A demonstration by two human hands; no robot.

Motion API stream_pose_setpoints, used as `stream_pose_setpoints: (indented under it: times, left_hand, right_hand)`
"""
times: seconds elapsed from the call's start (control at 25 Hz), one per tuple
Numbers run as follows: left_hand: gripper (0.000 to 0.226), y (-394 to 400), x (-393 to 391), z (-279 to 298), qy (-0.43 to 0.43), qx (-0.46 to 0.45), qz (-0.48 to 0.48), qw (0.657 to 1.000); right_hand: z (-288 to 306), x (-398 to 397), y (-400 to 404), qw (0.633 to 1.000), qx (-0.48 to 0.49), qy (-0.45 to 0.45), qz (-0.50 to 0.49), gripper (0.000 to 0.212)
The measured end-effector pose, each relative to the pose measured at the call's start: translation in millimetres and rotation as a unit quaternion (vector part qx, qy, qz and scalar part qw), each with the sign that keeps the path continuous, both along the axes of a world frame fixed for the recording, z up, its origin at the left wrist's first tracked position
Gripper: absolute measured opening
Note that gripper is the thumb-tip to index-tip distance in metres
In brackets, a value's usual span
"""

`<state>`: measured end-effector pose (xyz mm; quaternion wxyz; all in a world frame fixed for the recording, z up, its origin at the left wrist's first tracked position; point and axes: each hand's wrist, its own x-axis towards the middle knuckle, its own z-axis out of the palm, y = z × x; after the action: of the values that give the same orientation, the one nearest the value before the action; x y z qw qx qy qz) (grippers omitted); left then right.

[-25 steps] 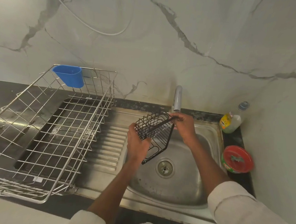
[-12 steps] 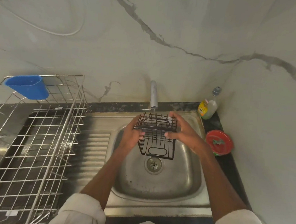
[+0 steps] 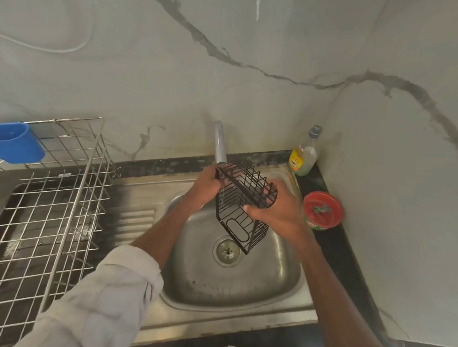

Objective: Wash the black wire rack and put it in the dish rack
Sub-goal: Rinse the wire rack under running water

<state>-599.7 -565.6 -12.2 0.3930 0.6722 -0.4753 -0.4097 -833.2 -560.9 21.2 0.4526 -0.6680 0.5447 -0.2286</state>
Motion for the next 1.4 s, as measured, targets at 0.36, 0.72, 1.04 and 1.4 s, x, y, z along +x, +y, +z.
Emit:
stream_pose_setpoints:
  times: [0.36,0.72,1.04,1.4]
  left_hand:
    - [0.011,10.5,-25.5,-18.4,0.062,-0.017,0.156,0.986]
    - [0.020,29.0,-8.2,-10.9,0.168,-0.049,0.210,0.962]
    - [0.017,12.3,-26.8,-5.7,0.119,-0.036,0.113,0.986]
    - [0.031,48.3,-15.7,-21.2,0.149,0.018,0.065,0.986]
  right_hand:
    - [7.3,32.9,30.2,0.988,-0.063,0.125,-0.061,0.096]
    - [-2.1,26.8,27.2,0.994,-0.066,0.073,0.055,0.092]
    - [-12.0,-0.3,16.4,0.994,-0.105,0.042,0.004,0.079]
    - [-6.2,-2.7,1.4,0.986,0.044,-0.136,-0.086,0.061]
